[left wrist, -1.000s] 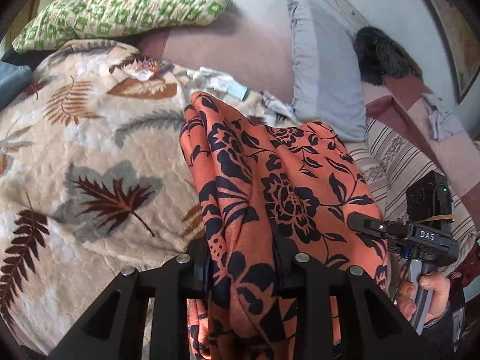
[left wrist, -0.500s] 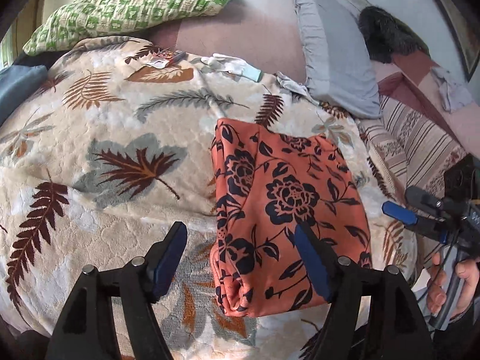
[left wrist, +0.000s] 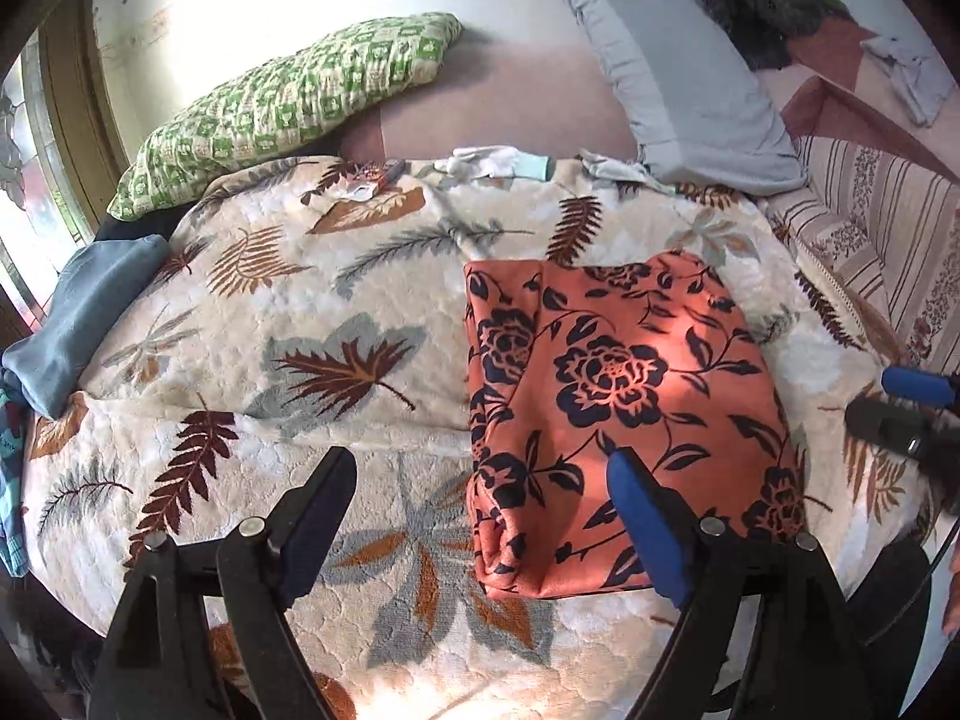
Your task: Fold small clothes
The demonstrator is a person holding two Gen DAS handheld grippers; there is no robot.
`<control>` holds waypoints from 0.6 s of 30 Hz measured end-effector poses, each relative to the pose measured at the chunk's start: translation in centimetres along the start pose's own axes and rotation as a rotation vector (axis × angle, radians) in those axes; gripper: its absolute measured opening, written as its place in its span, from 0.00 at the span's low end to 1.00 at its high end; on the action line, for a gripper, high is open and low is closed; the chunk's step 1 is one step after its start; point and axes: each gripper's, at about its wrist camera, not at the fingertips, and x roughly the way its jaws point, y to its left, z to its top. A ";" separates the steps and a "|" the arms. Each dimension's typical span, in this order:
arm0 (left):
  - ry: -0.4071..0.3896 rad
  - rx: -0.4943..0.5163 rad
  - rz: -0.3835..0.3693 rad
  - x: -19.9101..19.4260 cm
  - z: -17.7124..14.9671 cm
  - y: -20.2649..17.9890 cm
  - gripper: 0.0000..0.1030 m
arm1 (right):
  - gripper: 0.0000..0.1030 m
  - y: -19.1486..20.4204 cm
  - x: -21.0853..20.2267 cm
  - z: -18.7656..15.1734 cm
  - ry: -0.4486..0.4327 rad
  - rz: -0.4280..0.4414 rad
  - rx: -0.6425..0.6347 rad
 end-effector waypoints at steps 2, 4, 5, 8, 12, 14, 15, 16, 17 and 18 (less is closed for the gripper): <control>0.002 -0.021 -0.023 -1.2 0.1 -0.2 0.84 | 0.95 0.7 -1.1 -1.2 0.010 -0.114 -0.063; -0.011 -0.043 -0.020 -2.1 0.0 -0.2 0.84 | 0.95 1.1 -1.7 -2.4 0.020 -0.228 -0.090; -0.014 -0.051 -0.023 -2.6 -0.1 -0.2 0.85 | 0.95 1.2 -2.0 -3.1 0.027 -0.272 -0.091; -0.021 -0.074 -0.035 -3.7 -0.9 -0.4 0.95 | 0.95 1.4 -3.0 -4.5 0.030 -0.307 -0.071; -0.022 -0.081 -0.036 -5.0 -1.7 -0.8 0.95 | 0.95 2.0 -4.2 -5.6 0.027 -0.291 -0.054; -0.022 -0.071 -0.029 -5.7 -2.1 -1.0 0.95 | 0.95 2.3 -4.7 -6.0 0.022 -0.285 -0.046; -0.023 -0.067 -0.027 -6.1 -2.2 -1.2 0.95 | 0.95 2.4 -5.0 -6.3 0.025 -0.282 -0.037; -0.026 -0.064 -0.030 -6.4 -2.4 -1.3 0.95 | 0.95 2.4 -5.2 -6.4 0.034 -0.280 -0.023; -0.031 -0.064 -0.032 -6.7 -2.4 -1.4 0.95 | 0.95 2.5 -5.3 -6.6 0.041 -0.272 -0.010; -0.037 -0.063 -0.034 -7.0 -2.4 -1.6 0.95 | 0.95 2.6 -5.5 -6.8 0.044 -0.260 -0.002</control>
